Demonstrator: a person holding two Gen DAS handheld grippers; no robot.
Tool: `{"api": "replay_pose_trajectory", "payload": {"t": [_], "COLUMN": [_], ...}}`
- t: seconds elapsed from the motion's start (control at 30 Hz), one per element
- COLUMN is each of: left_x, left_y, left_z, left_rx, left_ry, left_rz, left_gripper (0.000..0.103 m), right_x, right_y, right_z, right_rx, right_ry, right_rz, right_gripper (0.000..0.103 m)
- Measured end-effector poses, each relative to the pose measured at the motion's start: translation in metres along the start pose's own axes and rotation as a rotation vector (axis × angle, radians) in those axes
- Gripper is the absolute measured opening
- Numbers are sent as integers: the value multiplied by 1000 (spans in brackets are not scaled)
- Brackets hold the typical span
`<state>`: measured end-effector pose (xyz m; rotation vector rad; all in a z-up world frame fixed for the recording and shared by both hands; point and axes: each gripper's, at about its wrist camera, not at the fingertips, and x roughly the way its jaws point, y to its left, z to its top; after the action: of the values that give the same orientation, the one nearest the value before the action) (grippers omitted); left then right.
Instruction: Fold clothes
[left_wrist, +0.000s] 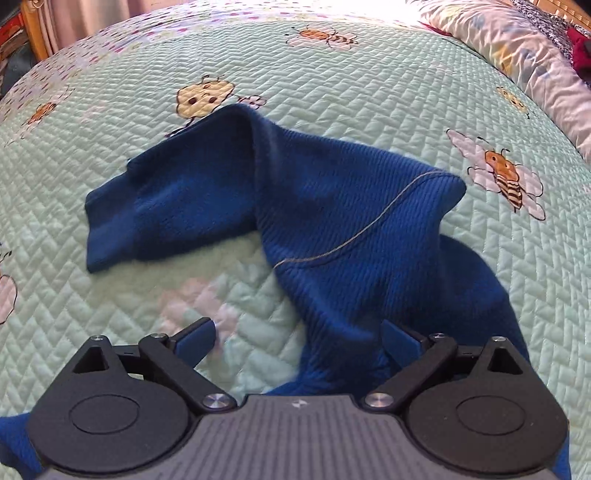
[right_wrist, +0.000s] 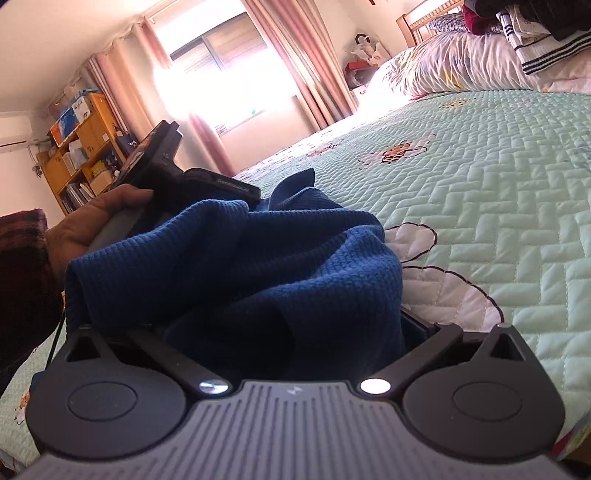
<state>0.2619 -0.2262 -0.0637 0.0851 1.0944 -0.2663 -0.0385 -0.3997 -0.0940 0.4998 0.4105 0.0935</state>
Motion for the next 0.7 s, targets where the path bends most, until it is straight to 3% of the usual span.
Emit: {"api": "replay_pose_trajectory", "payload": {"t": [0.1,0.13,0.2,0.23,0.27,0.5,0.7], "left_x": [1,1,-1,-4,-8,-71,-208], "left_y": [0,-3,-13,-18,-23,-23,48], "left_z": [3,3,-2,-4,-7,-21,-38], "left_rx": [-23,-13,40,67,81,47,-110], "left_ry": [-5,-11,-31,-45,-65,-274,-608], "left_rz": [-72,-92,-93,-79,-63,25,92], "left_gripper": [88,78,44,21,10,7,7], "right_x": [2,2,3,3,4,2,-12], "right_y": [-2,-2,-1,-1,-1,0,8], "right_z": [1,1,0,0,0,0,6], "right_rx": [2,0,-5,-8,-9,-8,4], "right_ry": [-3,-5,-8,-9,-10,-11,-40], "right_rz": [3,2,-1,-3,-4,-8,-30], "right_gripper": [103,103,103,103,103,103,103]}}
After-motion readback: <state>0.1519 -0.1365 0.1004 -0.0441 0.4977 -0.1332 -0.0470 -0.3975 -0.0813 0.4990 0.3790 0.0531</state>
